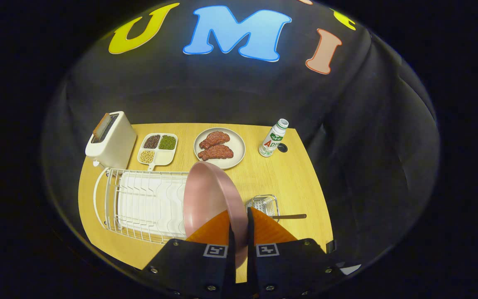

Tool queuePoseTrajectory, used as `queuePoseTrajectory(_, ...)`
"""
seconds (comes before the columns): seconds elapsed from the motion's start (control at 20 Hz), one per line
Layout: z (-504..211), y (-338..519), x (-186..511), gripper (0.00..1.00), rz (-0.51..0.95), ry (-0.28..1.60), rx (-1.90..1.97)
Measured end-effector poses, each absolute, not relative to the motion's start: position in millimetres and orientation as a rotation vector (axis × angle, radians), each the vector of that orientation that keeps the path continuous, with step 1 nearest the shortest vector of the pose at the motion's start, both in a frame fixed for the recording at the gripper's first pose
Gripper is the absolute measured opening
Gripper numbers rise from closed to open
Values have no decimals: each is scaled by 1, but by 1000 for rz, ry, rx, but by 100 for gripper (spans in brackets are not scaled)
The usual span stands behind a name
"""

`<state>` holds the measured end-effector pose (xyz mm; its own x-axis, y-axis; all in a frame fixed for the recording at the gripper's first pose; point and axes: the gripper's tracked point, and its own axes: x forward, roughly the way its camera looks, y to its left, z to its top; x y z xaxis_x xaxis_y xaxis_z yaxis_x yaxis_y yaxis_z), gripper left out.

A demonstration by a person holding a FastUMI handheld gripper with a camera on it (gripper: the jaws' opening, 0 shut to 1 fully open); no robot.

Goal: Take the plate from the dish rack, then take the spoon from the basket and place it into the plate.

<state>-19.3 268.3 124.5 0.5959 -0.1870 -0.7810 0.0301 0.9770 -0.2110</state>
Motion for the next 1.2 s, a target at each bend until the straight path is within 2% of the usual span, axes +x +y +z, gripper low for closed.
queuePoseTrajectory(0.6,114,199,-98,11,-107,971,-159)
queuePoseTrajectory(0.95,77,170,-137,11,-107,1055,-142)
queuePoseTrajectory(1.2,41,172,-164,11,-54,1134,-106)
